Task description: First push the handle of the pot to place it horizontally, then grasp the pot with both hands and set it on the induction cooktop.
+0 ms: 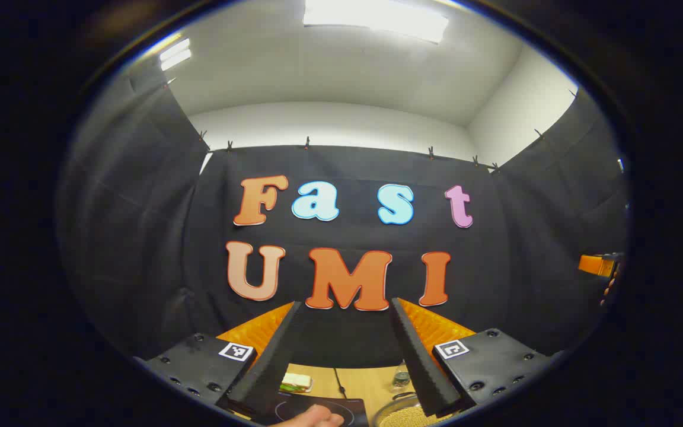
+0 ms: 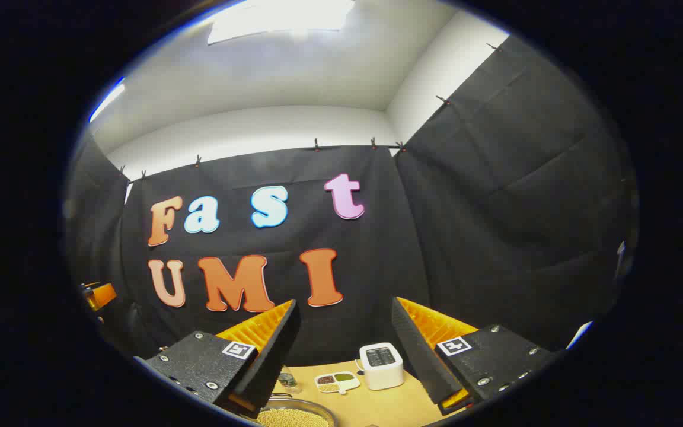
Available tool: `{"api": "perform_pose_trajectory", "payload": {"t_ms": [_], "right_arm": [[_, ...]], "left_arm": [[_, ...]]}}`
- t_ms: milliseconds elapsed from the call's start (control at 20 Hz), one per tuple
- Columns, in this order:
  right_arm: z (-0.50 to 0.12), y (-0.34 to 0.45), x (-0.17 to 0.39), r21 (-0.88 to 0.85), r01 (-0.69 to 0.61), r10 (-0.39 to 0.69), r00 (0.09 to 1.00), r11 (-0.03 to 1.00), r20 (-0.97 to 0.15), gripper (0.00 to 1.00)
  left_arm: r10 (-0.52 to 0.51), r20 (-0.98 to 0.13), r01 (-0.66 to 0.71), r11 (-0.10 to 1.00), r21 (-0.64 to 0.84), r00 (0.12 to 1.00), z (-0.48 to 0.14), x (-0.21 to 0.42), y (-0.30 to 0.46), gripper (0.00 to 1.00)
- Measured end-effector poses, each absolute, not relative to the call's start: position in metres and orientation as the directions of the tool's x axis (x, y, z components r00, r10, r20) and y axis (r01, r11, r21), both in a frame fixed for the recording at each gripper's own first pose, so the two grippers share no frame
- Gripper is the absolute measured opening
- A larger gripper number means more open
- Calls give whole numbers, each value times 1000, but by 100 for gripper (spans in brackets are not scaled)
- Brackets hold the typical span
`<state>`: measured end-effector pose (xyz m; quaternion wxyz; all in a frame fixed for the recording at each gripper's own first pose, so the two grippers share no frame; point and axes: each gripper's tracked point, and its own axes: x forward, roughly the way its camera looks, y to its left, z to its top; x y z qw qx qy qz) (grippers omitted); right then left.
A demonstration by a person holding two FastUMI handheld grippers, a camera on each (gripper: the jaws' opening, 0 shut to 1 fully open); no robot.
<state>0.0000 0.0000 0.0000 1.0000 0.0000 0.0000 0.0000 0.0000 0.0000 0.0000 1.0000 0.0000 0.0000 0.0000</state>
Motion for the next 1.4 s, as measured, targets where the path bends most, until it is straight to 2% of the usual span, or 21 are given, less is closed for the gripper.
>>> {"api": "perform_pose_trajectory", "payload": {"t_ms": [50, 100, 200, 300, 450, 600, 700, 800, 900, 1000, 1100, 1200, 1400], "right_arm": [[3, 10, -2, -9, -14, 14, 1000, 1000, -3, 100], [9, 19, -2, -18, -26, 26, 1000, 999, 7, 96], [27, 26, -8, -32, -27, 29, 998, 999, 53, 96], [39, 36, -18, -34, -43, 46, 996, 998, 75, 96], [53, 59, -31, -15, -98, 99, 993, 995, 62, 100], [75, 69, -38, -36, -120, 123, 990, 992, 69, 100], [84, 74, -45, -51, -132, 135, 988, 990, 68, 96], [91, 82, -48, -47, -153, 156, 985, 987, 72, 96], [91, 86, -51, -37, -171, 173, 983, 985, 63, 96], [89, 88, -52, -36, -183, 185, 981, 982, 54, 96], [87, 89, -51, -47, -187, 189, 980, 981, 59, 96], [79, 90, -51, -65, -185, 190, 980, 980, 67, 96], [51, 97, -45, -76, -203, 206, 977, 976, 45, 96]], "left_arm": [[-4, -11, 4, 1000, -8, 1000, -1, 0, 2, 97], [-2, -20, 2, 1000, -6, 1000, -2, -1, 5, 98], [-3, -31, 3, 1000, 0, 1000, -3, -8, 7, 95], [0, -30, 0, 1000, -3, 1000, 5, -13, 9, 98], [66, 18, -67, 997, 36, 998, 33, -19, 29, 97], [57, 23, -57, 998, -9, 998, 50, -26, 22, 99], [71, 32, -72, 997, 12, 997, 59, -28, 32, 98], [53, 9, -52, 998, -42, 999, 62, -29, 27, 98], [31, 12, -30, 995, -100, 999, 71, -27, 31, 99], [53, 33, -51, 998, -46, 998, 77, -27, 45, 96], [22, 34, -22, 1000, -8, 999, 71, -31, 35, 98], [9, 30, -9, 1000, 4, 999, 66, -32, 30, 96], [-3, 15, 3, 1000, 7, 1000, 44, -29, 27, 98]]}}
